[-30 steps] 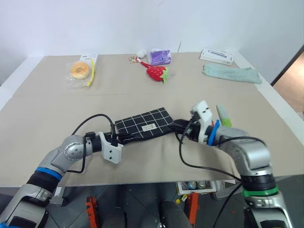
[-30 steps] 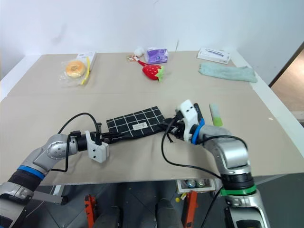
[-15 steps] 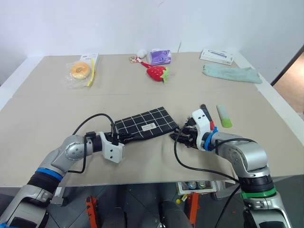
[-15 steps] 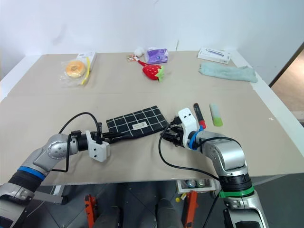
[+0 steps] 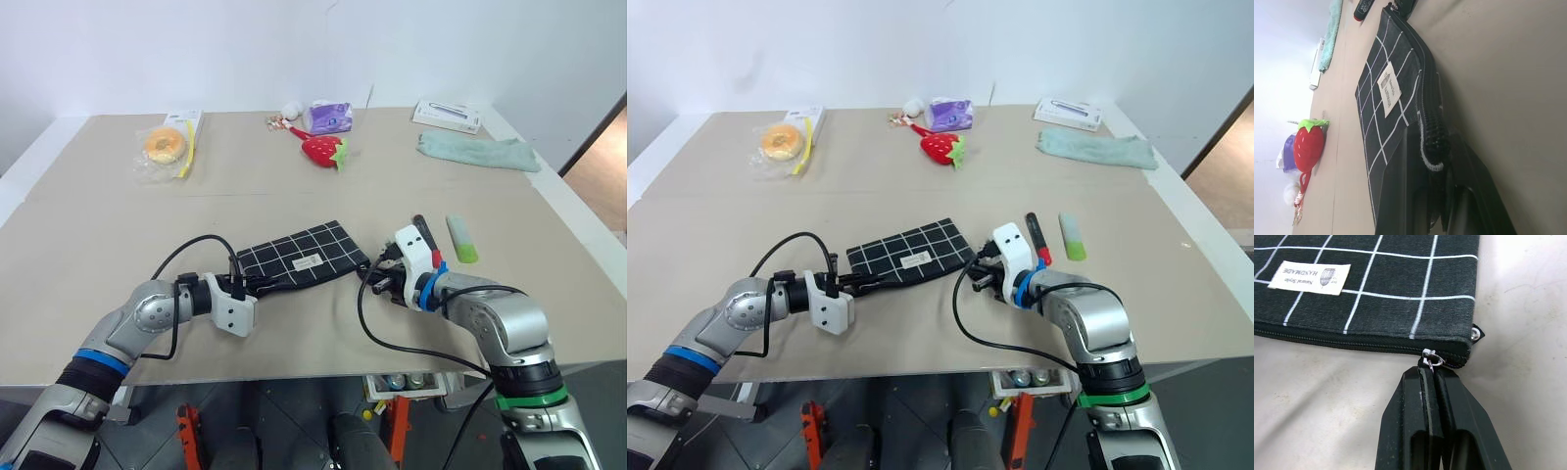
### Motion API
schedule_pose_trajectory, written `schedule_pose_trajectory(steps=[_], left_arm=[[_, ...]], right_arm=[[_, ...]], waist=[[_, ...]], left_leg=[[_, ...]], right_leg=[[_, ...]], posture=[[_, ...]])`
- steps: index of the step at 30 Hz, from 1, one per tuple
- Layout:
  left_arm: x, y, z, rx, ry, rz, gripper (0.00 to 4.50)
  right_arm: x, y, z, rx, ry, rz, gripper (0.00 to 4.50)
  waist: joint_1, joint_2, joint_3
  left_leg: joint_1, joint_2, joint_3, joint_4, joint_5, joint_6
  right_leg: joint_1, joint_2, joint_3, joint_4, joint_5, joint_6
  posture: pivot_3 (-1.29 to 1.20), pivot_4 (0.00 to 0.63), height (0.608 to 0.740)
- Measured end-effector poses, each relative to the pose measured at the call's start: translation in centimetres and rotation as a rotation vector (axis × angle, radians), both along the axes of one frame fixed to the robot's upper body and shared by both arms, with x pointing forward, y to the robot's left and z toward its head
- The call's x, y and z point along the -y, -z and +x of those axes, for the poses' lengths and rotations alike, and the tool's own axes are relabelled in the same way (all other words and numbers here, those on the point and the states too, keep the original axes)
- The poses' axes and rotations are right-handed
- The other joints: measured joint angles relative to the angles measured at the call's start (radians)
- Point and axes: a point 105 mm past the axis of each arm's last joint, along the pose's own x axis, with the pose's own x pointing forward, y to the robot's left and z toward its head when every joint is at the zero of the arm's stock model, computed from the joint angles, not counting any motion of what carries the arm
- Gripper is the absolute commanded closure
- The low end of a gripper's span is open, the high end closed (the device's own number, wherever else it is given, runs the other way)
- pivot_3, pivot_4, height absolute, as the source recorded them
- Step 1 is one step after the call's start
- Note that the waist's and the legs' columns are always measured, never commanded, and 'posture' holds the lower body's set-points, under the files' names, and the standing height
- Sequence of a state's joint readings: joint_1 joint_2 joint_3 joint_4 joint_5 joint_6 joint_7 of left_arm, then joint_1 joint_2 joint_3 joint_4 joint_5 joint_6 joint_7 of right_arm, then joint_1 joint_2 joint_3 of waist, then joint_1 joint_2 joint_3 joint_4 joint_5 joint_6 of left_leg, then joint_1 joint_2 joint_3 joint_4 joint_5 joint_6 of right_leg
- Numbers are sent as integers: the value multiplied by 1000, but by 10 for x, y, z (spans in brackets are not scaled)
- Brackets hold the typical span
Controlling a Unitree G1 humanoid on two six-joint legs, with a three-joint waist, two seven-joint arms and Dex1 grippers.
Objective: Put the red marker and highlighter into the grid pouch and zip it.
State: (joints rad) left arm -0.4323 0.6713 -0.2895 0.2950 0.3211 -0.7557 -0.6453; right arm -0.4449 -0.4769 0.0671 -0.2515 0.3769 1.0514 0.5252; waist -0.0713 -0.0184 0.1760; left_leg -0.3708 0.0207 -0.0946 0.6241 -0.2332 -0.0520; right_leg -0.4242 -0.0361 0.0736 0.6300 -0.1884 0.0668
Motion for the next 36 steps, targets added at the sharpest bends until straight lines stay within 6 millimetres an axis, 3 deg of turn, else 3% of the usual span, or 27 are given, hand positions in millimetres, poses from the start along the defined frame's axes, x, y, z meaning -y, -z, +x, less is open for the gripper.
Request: schedule_pose_trajectory(steps=[5,11,21,29,32,36], left_arm=[[1,0,1,-8,-8,-11,4500],[3,-1,0,-11,-6,-15,4500],[3,1,1,-25,-19,-25,4500],[4,-1,-1,-23,-17,-35,4500],[6,-1,-2,-34,-12,-47,4500],[7,-1,-2,-72,-18,-72,4500]], right_arm=[[-38,4,-20,-17,-139,10,4404],[-45,10,-28,-27,-187,-5,4404],[-104,-6,-43,0,-327,134,4404],[-97,-12,-38,35,-332,110,4404],[-89,-17,-41,37,-354,130,3355],[-48,-52,-36,130,-331,169,1326]], waist=[[2,0,0],[3,0,0],[4,0,0],[3,0,0],[3,0,0],[8,-1,1]], left_leg=[[-1,0,0,0,0,0],[-1,-2,-1,0,0,0],[-2,-1,-2,0,0,0],[-2,-1,-2,-1,0,0],[-2,-1,-3,-1,0,0],[-3,-2,-3,0,0,0]], right_leg=[[0,0,0,0,0,0],[0,-1,1,-1,-2,1],[0,0,1,0,-2,1],[-1,0,1,0,-2,1],[-1,0,0,0,-2,1],[-1,0,1,-1,-2,1]], posture=[[0,150,740],[0,150,740],[0,150,740],[0,150,740],[0,150,740],[0,150,740]])
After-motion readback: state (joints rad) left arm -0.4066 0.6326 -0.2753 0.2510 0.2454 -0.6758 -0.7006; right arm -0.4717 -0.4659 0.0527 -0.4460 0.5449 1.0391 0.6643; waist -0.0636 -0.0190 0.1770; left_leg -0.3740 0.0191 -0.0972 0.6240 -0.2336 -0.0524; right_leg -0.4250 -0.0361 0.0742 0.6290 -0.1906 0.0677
